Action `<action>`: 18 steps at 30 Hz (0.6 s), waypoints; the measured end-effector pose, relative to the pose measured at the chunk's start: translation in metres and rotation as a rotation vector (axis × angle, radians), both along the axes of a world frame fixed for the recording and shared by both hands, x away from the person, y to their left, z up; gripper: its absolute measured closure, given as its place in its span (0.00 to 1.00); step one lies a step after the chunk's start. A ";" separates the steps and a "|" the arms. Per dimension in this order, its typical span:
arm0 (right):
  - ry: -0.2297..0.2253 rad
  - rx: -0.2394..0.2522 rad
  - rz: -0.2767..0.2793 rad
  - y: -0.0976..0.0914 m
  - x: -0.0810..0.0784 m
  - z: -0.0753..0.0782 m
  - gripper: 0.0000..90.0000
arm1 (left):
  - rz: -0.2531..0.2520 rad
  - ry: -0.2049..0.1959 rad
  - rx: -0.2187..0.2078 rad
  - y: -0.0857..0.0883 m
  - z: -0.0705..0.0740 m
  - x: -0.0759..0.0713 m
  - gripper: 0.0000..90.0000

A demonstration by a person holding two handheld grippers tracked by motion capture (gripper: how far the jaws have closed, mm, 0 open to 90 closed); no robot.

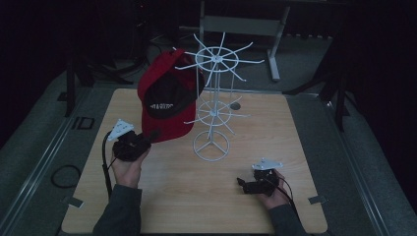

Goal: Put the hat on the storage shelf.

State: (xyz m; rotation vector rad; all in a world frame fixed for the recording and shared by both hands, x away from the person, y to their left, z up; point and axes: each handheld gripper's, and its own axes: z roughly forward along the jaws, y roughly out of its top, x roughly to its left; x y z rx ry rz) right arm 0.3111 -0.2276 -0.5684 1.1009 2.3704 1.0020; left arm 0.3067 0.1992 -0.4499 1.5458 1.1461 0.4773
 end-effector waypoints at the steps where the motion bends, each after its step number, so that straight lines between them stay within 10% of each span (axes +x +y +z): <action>1: 0.000 -0.001 0.000 0.000 0.000 0.000 0.15 | 0.000 0.001 0.006 0.000 0.000 0.000 0.94; 18: -0.001 -0.001 0.000 0.000 0.000 0.000 0.15 | 0.012 0.024 0.008 0.005 -0.007 0.000 0.76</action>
